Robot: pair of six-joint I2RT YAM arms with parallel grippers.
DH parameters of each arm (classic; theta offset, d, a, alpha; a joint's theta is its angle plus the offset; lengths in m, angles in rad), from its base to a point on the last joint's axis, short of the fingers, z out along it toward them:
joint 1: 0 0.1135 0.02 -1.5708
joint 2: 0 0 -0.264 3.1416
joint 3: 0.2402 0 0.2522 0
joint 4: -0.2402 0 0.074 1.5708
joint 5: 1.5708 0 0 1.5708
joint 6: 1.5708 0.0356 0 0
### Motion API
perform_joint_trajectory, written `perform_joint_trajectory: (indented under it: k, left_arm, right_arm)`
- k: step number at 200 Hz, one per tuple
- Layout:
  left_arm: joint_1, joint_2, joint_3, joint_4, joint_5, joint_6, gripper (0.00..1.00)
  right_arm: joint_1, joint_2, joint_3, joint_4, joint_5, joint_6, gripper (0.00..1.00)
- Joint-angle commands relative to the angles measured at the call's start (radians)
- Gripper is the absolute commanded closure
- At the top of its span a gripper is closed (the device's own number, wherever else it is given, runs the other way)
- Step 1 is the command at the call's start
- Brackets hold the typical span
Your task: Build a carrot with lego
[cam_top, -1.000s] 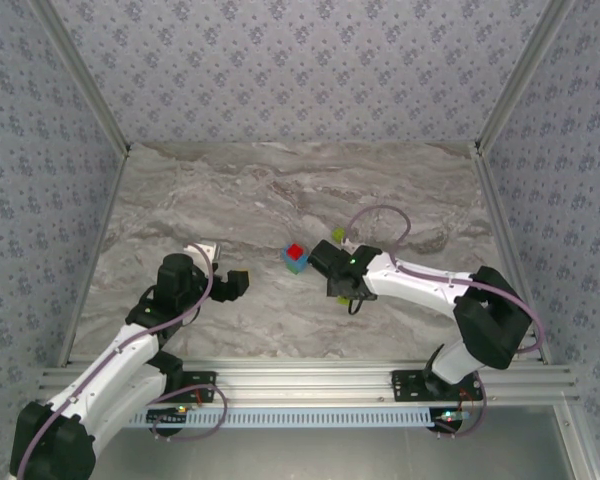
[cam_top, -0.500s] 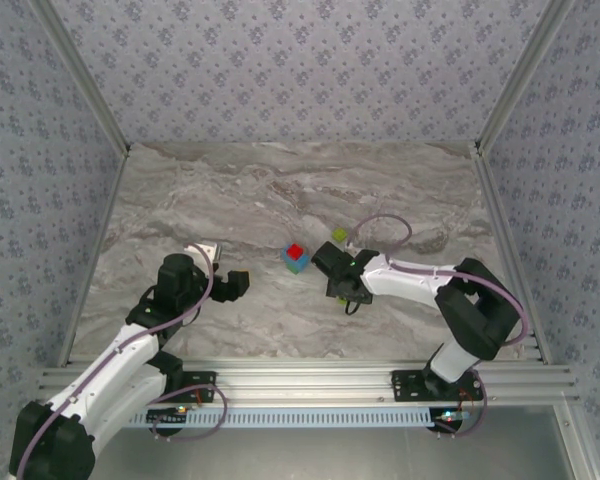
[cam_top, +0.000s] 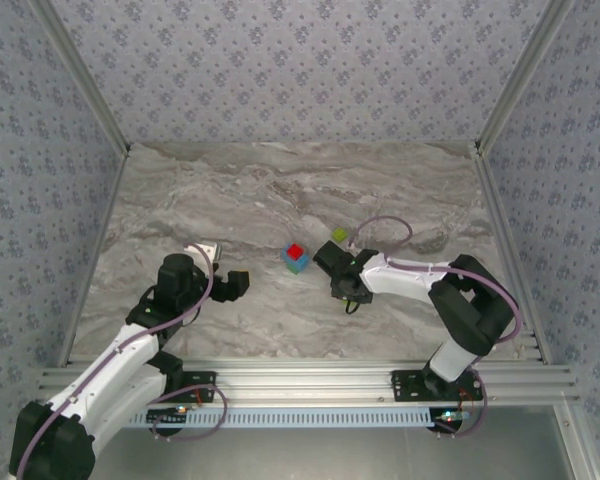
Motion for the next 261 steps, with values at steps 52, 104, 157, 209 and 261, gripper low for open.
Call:
perform_joint_trajectory:
  k: [52, 104, 157, 209, 261]
  left_arm:
    - [-0.006, -0.004, 0.046, 0.021, 0.009, 0.015, 0.07]
    - [-0.006, -0.003, 0.046, 0.023, 0.012, 0.015, 0.07]
    - [-0.006, -0.005, 0.046, 0.021, 0.010, 0.015, 0.07]
    - [-0.007, -0.001, 0.048, 0.022, 0.008, 0.016, 0.07]
    - [-0.007, 0.003, 0.048, 0.023, 0.008, 0.015, 0.07]
  right_arm:
    - [0.009, -0.017, 0.002, 0.005, -0.031, -0.015, 0.68]
    - [-0.054, -0.117, 0.224, -0.209, -0.013, -0.313, 0.69]
    - [-0.077, 0.072, 0.705, -0.450, -0.156, -0.729, 0.66]
    - [-0.040, 0.264, 0.940, -0.523, -0.278, -1.000, 0.69]
    - [-0.041, 0.297, 0.932, -0.480, -0.324, -1.147, 0.70]
